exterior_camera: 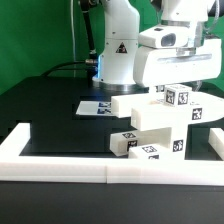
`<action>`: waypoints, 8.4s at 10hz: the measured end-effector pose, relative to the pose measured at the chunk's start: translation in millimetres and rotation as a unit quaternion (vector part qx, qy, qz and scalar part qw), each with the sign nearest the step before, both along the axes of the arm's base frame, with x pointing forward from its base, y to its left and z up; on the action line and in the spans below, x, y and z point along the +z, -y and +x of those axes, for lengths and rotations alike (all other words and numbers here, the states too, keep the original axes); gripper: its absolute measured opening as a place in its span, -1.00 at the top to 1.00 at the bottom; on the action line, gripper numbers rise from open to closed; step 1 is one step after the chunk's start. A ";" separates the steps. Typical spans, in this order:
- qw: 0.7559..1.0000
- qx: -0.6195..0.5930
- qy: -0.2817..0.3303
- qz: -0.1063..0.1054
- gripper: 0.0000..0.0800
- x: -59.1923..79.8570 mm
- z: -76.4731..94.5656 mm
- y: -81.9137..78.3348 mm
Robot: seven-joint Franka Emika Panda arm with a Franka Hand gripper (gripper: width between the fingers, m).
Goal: Assemble chair
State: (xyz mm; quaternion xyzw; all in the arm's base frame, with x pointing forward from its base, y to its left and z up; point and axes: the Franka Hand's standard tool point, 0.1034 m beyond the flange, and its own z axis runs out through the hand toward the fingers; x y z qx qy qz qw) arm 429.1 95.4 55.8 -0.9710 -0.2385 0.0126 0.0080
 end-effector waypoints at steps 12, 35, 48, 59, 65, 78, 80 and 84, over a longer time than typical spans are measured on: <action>1.000 0.002 -0.005 -0.005 -0.62 -16.4 -33.5 -22.0; 0.999 -0.019 -0.023 -0.019 -0.62 -39.8 -38.2 -2.3; 0.999 -0.024 -0.030 -0.024 -0.62 -46.0 -41.2 0.5; 0.999 -0.024 -0.029 -0.023 0.28 -45.3 -40.8 2.6; 0.999 -0.015 -0.028 -0.005 0.28 1.0 -39.2 31.1; 1.000 0.012 -0.012 0.026 0.28 78.5 41.7 65.7; 1.000 0.012 -0.014 0.025 0.28 77.3 40.7 65.7; 0.998 0.053 0.000 0.016 0.28 80.1 68.6 67.2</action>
Offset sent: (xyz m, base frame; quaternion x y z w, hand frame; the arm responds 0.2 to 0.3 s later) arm -0.0161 0.0218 -0.0064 -0.0111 0.0161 -0.0056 0.9998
